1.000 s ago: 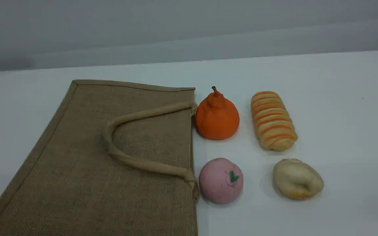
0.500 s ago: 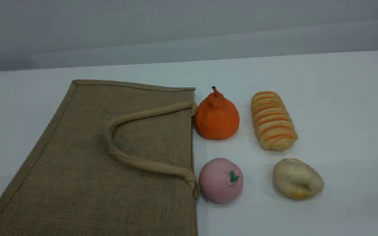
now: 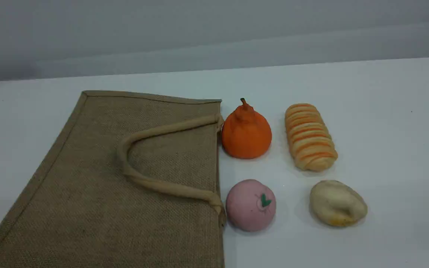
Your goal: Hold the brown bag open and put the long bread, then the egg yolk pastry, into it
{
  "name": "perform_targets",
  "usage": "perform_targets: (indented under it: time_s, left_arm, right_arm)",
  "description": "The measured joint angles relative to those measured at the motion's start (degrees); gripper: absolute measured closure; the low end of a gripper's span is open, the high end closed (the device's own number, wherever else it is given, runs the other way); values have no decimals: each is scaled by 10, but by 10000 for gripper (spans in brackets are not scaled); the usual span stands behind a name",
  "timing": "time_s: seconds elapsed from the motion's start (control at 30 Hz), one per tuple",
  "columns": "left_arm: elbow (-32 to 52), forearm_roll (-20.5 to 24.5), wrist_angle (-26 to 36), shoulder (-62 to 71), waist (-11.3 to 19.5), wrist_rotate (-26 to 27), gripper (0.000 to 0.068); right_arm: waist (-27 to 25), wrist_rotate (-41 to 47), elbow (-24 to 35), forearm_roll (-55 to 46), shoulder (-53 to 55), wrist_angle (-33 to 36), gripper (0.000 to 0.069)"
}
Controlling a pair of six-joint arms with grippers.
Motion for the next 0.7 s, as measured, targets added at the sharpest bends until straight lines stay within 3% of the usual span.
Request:
perform_targets:
  time_s: [0.17, 0.37, 0.7]
  left_arm:
    - [-1, -1, -2, 0, 0, 2, 183]
    - [-38, -30, -26, 59, 0, 46, 183]
    - [-166, -47, -137, 344, 0, 43, 183]
  right_arm:
    - [0, 0, 0, 1, 0, 0, 212]
    - [0, -60, -19, 59, 19, -30, 212]
    - [0, -120, -72, 107, 282, -191, 212]
